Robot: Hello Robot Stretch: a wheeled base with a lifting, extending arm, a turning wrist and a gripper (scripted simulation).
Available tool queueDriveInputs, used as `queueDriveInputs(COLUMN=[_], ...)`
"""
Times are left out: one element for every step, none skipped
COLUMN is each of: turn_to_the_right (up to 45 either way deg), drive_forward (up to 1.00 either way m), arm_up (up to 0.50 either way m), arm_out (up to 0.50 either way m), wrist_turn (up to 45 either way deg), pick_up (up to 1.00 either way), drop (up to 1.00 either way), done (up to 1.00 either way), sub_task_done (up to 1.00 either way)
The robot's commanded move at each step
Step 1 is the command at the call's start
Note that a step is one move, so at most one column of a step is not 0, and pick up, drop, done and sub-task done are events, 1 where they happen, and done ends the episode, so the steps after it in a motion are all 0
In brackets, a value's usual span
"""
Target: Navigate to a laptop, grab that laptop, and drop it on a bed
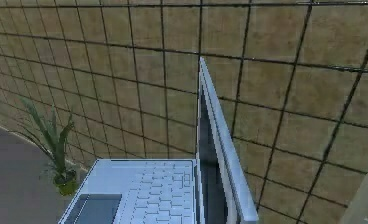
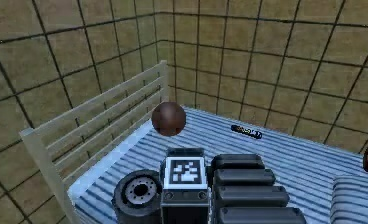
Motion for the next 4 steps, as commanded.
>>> queueDriveInputs(turn_to_the_right=[-45.0,-15.0,0.0,-45.0], drive_forward=[0.00,0.00,0.15,0.00], arm_up=[0.00,0.00,0.00,0.00], arm_out=[0.00,0.00,0.00,0.00], wrist_turn=[0.0,0.0,0.0,0.0], pick_up=[0.00,0.00,0.00,0.00], drop=[0.00,0.00,0.00,0.00], done=[0.00,0.00,0.00,0.00], sub_task_done=[0.00,0.00,0.00,0.00])
